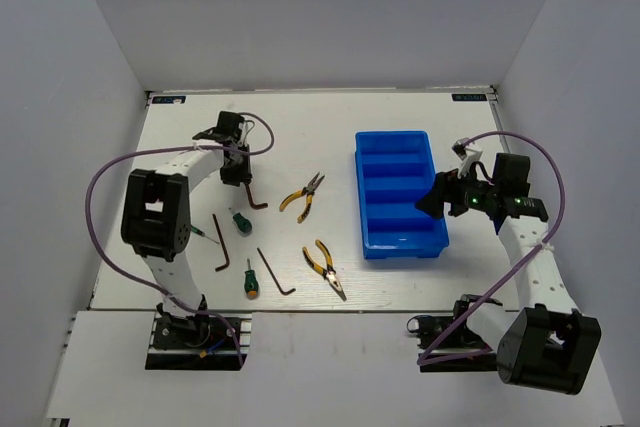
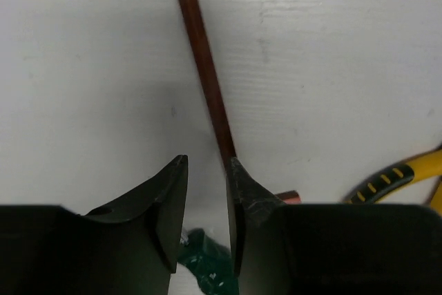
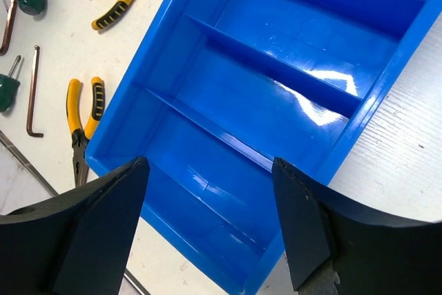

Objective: Sort the tools into containers

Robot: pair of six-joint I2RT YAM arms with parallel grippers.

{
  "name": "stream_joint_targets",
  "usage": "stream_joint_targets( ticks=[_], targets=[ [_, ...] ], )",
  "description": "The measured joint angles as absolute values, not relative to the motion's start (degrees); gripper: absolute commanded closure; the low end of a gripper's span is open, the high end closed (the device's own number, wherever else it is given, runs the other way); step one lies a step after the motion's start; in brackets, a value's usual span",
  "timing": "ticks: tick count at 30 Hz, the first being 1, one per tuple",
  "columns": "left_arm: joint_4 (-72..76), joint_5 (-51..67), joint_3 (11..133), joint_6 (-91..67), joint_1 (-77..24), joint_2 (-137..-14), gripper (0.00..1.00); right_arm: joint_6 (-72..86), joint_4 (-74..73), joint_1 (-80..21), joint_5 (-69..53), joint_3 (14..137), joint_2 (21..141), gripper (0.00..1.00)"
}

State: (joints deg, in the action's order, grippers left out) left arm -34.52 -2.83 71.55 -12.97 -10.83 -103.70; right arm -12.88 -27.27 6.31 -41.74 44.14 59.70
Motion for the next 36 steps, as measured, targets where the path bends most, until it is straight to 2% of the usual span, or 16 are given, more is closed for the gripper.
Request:
stream_joint_targets(
  ticks=[14, 26, 29, 30, 35, 36],
  targets=[
    [-38.06, -12.47, 76.69, -14.35, -15.49, -110.78, 0.59, -12.88, -27.29, 6.31, -41.3, 44.16, 57.08, 0.2],
    [-38.59, -12.6, 76.88, -16.01, -15.46, -112.2, 0.59, -12.82, -27.27, 6.37, -41.01, 44.16, 54.85, 0.2],
    [-38.68, -12.27, 77.19, -17.1, -15.44, -112.64, 0.67, -12.62, -27.27, 6.37, -40.97, 44.16, 54.78, 0.2],
    [-38.83, -11.99, 77.58, -17.52, -15.4, -113.03, 0.74, -12.58, -27.27, 6.37, -40.93, 44.16, 54.76, 0.2],
    [-38.83, -10.48, 78.74, -18.39, -15.11, -113.95, 0.76, -12.43, -27.27, 6.37, -40.71, 44.16, 54.3, 0.2],
    [-38.83, -10.22, 78.74, -18.52, -15.09, -113.95, 0.8, -12.43, -27.27, 6.37, -40.66, 44.16, 54.11, 0.2]
  ],
)
